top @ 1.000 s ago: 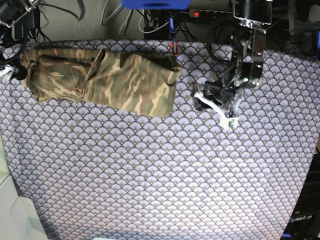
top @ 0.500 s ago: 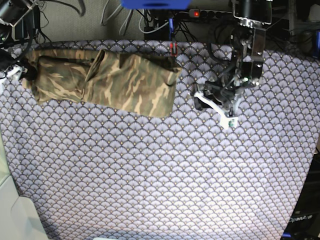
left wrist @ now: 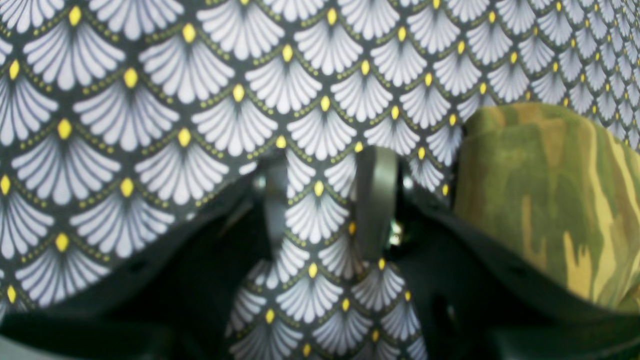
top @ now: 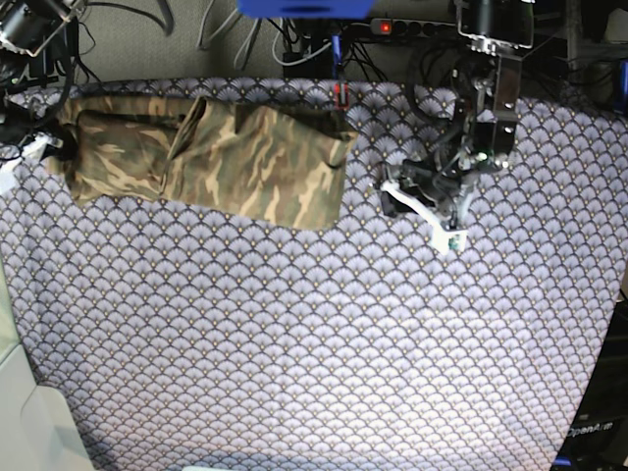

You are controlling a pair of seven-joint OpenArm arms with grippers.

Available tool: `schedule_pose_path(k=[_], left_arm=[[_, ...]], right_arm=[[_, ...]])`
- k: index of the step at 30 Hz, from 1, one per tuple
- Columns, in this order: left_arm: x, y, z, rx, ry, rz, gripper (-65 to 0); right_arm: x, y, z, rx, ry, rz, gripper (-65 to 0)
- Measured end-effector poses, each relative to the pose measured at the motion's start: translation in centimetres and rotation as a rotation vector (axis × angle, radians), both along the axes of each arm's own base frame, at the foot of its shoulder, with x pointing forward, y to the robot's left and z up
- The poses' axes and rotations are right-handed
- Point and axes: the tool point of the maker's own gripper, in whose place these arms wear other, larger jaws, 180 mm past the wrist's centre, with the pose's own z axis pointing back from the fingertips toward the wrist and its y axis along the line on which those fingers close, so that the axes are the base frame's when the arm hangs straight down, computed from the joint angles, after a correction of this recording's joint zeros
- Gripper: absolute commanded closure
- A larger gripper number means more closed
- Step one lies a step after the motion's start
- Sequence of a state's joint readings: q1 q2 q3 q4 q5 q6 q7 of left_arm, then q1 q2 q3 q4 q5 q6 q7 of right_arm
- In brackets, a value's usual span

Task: Fold the T-shirt properly
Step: 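Lift the strip's end with the right gripper and fold it toward the left gripper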

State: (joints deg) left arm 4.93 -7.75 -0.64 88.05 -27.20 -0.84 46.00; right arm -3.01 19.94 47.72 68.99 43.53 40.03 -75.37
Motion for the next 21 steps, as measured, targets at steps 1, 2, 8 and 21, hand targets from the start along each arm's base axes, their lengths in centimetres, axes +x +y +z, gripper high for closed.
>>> schedule_pose_path(k=[1,2,8,21], left_arm=[[0.0,0.0,0.0,0.0,-0.001,0.0,-22.5],[0.0,0.0,0.1,-0.001,-0.002,-0.001,-22.5],[0.0,0.0,0.1,-0.001,-0.003,0.0,-22.5],[-0.1,0.0,0.0,-0.001,0.0,0.0,-22.5]], right_arm=[[0.0,0.1,-0.1,0.002,0.002,0.001,-7.4],[-0.1,0.2,-0.1,0.004,0.003,0.002,-4.1],[-0.3,-0.3,0.1,-0.003,0.012,0.011,0.0],[-0.8,-0.7,5.9,-0.303,-0.026,0.161,0.0]])
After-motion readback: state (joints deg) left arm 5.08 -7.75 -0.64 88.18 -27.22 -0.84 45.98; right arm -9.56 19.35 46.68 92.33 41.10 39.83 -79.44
